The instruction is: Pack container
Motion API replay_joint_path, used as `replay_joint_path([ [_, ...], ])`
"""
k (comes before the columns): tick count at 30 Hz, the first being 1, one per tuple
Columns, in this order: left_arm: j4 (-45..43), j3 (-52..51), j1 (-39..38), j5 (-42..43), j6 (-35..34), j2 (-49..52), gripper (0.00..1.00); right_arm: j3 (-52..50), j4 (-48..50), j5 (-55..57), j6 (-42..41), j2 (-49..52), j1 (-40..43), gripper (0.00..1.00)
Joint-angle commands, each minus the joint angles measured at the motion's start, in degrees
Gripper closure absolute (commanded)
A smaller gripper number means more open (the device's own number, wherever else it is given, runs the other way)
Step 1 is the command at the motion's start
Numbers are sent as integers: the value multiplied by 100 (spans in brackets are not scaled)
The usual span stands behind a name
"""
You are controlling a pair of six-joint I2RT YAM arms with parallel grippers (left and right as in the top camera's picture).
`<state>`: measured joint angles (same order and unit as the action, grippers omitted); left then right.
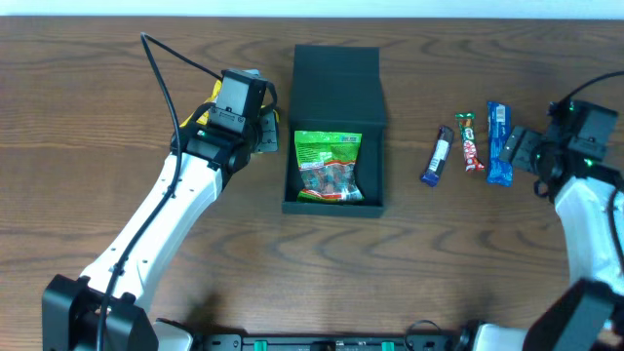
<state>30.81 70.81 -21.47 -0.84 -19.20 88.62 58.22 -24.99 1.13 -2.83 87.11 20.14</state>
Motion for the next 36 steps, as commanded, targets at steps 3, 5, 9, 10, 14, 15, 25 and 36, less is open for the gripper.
replay_joint_path([
  [3, 2, 57, 9, -57, 103, 33, 82, 103, 645, 153, 293, 896, 24, 8],
  [5, 4, 57, 9, -57, 103, 31, 80, 105, 1071, -63, 396, 1213, 24, 8],
  [9, 2, 57, 9, -57, 101, 33, 76, 105, 1591, -175, 442, 1727, -4, 11],
  [10, 2, 57, 9, -57, 101, 33, 75, 105, 1652, -247, 444, 1843, -4, 13],
  [14, 2, 57, 9, -57, 101, 31, 74, 105, 1827, -442, 466, 2192, -13, 17],
  [15, 2, 57, 9, -57, 101, 33, 73, 105, 1849, -439, 490, 2240, -22, 18],
  [25, 4, 57, 9, -57, 101, 31, 72, 105, 1838, -439, 614, 2317, -42, 52],
  [36, 11, 57, 9, -57, 101, 31, 72, 1580, -136, -693, 501, 1635, -68, 87],
])
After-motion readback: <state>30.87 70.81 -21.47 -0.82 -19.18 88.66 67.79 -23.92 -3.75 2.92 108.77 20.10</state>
